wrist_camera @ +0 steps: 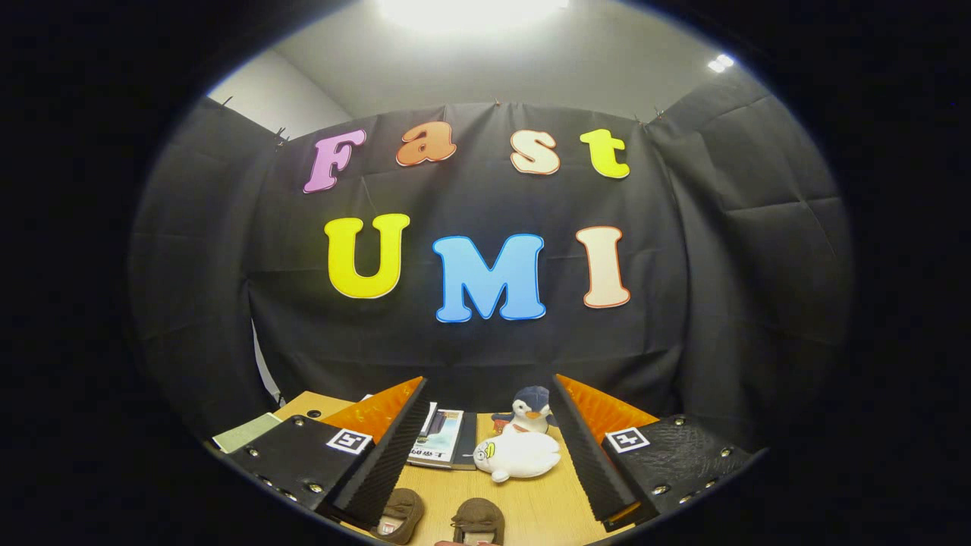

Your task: Open the storage box then place both shoes into the box .Put the left shoe in first, then the right shoe, with the right side of both shoes facing outward in a uniform manner.

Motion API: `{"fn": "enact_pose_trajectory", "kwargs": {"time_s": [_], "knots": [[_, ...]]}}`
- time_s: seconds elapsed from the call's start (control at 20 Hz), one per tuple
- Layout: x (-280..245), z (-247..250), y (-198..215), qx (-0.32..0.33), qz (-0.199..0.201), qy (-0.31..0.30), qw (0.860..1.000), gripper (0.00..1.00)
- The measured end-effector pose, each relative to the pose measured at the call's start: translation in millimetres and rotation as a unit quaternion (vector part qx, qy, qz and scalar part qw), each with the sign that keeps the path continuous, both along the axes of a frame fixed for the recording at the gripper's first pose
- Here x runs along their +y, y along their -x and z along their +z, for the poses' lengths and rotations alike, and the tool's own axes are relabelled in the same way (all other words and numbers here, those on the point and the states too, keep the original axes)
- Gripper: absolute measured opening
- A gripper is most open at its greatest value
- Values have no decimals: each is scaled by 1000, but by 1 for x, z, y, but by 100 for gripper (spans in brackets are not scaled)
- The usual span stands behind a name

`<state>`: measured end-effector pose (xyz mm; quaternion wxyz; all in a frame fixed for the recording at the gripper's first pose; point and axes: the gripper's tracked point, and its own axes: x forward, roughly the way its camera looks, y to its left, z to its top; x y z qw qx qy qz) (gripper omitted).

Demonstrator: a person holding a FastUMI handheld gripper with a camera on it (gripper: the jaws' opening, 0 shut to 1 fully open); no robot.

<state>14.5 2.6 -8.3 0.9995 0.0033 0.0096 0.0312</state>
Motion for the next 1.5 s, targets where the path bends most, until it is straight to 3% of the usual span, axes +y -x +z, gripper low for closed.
{"fn": "enact_pose_trajectory", "kwargs": {"time_s": [0.55,0.8,1.2,1.5], "knots": [[36,-55,-26,51,42,-40,997,96],[88,-95,-34,103,119,-76,985,96],[177,-156,-25,212,249,-160,931,97],[231,-219,-4,320,315,-217,866,99]]}}
